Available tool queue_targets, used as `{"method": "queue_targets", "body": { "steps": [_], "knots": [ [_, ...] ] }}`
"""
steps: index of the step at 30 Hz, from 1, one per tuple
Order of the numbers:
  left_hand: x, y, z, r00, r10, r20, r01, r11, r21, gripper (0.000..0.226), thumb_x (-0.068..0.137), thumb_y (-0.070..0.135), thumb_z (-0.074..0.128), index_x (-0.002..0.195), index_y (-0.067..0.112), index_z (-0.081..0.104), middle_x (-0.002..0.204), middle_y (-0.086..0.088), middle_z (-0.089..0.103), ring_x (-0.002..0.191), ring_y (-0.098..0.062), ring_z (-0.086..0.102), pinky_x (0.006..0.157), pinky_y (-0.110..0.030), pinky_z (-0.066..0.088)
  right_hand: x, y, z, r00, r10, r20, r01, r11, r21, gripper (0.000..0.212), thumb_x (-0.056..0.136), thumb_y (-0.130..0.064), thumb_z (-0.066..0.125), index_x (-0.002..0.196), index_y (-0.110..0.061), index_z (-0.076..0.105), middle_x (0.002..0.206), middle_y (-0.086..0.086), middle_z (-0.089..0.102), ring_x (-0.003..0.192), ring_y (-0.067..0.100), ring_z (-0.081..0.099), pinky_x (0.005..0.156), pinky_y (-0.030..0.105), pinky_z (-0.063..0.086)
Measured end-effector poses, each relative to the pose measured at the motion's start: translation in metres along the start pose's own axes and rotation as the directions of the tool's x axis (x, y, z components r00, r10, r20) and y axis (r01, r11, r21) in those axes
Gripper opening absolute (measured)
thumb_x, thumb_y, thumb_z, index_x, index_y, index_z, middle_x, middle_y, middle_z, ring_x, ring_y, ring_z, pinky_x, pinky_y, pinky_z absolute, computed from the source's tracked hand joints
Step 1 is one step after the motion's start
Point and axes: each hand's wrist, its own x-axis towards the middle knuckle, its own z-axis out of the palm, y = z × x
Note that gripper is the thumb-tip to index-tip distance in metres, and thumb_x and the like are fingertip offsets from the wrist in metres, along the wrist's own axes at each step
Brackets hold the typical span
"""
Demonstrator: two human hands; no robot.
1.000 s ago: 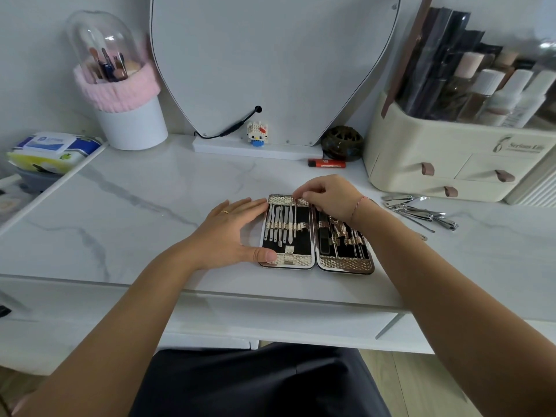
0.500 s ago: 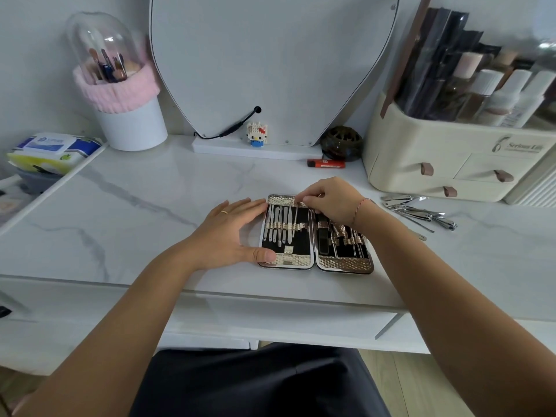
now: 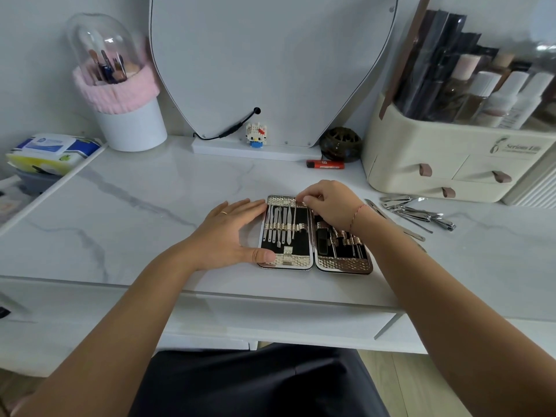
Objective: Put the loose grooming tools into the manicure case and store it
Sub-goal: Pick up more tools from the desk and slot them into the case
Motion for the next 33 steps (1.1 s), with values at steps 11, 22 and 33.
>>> {"method": "queue_targets", "body": {
  "steps": [11, 22, 33],
  "knots": [
    [0.0, 0.0, 0.0, 1.0, -0.009, 0.001, 0.009, 1.0, -0.006, 0.117, 0.049, 0.093, 0.043, 0.147, 0.037, 0.013, 0.155, 0.019, 0.012, 0.142, -0.001, 0.004, 0.115, -0.03, -0.004, -0.002, 0.004, 0.002, 0.999, -0.042, 0.028, 0.041, 0.999, 0.022, 0.026, 0.093, -0.017, 0.047, 0.1, -0.021, 0.071, 0.087, 0.008, 0.061, 0.067, 0.016, 0.051, 0.059, 0.018, 0.04],
    [-0.001, 0.0, 0.001, 1.0, -0.002, -0.016, 0.001, 1.0, -0.03, 0.122, 0.043, 0.098, 0.038, 0.146, 0.035, 0.017, 0.148, 0.021, 0.02, 0.134, 0.008, 0.004, 0.114, -0.026, -0.003, -0.071, 0.093, -0.075, 0.935, 0.266, -0.234, -0.256, 0.964, 0.073, 0.007, 0.075, -0.022, 0.074, 0.08, -0.018, 0.072, 0.07, -0.004, 0.065, 0.081, 0.017, 0.056, 0.071, 0.017, 0.043],
    [-0.003, 0.005, -0.002, 1.0, -0.007, -0.024, 0.006, 0.999, -0.048, 0.123, 0.042, 0.098, 0.037, 0.145, 0.035, 0.02, 0.144, 0.026, 0.019, 0.133, 0.011, 0.004, 0.111, -0.021, -0.004, -0.082, 0.104, -0.062, 0.9, 0.402, -0.168, -0.403, 0.915, 0.026, 0.01, 0.075, -0.019, 0.074, 0.073, -0.01, 0.072, 0.061, 0.0, 0.061, 0.059, 0.013, 0.051, 0.053, 0.021, 0.038]
  ]
}}
